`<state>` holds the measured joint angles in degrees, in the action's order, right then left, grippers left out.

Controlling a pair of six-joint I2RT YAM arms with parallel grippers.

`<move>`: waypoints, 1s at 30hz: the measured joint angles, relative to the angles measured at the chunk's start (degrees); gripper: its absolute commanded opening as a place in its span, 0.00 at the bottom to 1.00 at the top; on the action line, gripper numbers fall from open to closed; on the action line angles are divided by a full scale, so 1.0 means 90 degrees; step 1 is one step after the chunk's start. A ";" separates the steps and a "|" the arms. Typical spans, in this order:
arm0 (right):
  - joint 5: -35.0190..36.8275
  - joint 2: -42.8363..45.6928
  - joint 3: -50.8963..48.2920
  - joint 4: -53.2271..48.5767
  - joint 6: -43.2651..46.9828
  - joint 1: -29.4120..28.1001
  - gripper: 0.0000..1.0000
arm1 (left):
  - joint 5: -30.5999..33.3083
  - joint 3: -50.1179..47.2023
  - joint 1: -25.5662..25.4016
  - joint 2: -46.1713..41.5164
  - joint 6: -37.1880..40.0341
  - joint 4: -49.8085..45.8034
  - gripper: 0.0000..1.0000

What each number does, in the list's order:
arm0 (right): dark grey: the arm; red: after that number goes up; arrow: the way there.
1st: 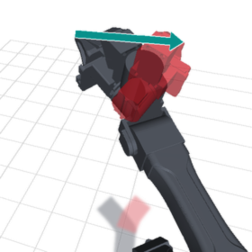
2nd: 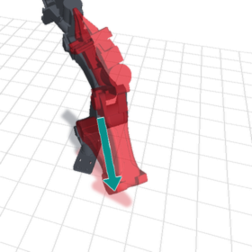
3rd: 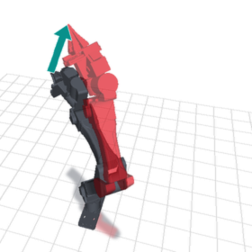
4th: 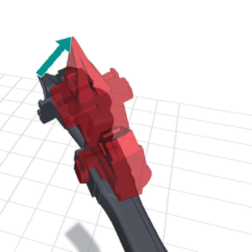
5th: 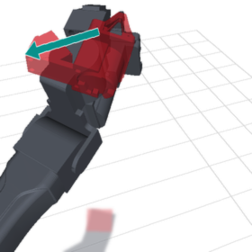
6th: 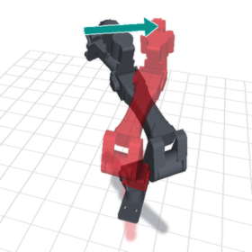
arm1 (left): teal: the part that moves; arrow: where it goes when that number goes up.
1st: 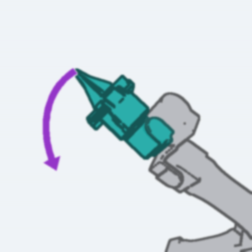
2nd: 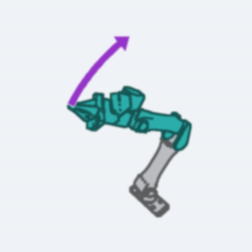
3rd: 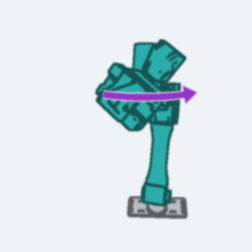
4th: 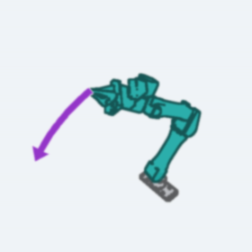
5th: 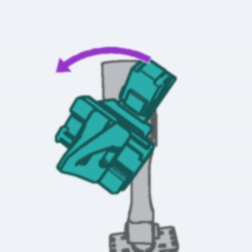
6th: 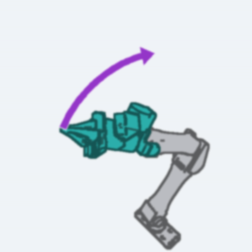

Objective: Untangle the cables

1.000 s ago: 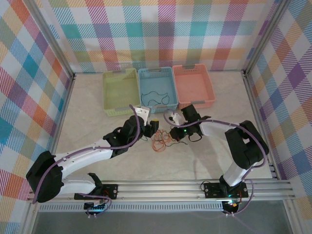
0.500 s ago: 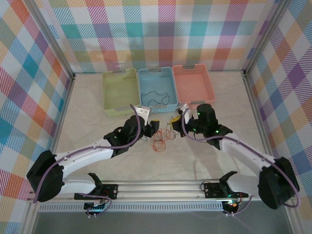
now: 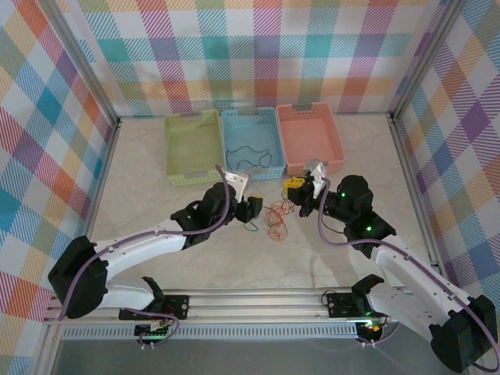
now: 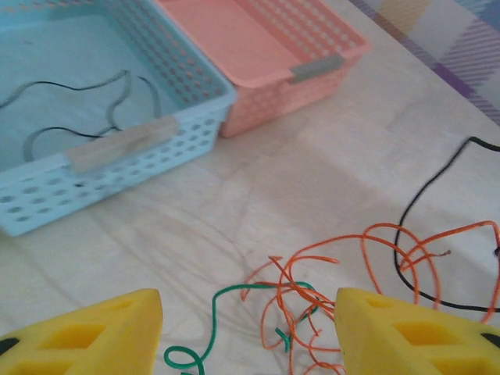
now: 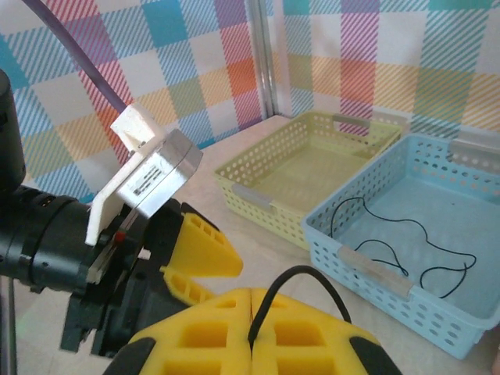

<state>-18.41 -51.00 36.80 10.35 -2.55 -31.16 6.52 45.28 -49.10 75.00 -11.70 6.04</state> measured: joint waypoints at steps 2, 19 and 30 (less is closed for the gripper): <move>0.0260 -0.0039 -0.0090 0.0153 -0.0005 0.0000 0.00 | -0.0488 0.0231 0.0000 0.0141 0.0107 -0.0151 0.62; 0.2453 -0.0119 -0.1630 0.1384 -0.1086 0.0828 0.00 | -0.2244 0.3089 -0.0172 0.2625 0.1562 -0.2837 0.74; 0.3028 -0.0100 -0.1712 0.1401 -0.1394 0.0967 0.00 | -0.1564 0.4340 -0.0393 0.3750 0.2120 -0.4223 0.81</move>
<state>8.84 -51.90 21.39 22.96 -15.09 -22.46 -7.55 84.33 -52.64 108.75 7.38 -31.97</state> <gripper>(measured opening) 0.065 0.793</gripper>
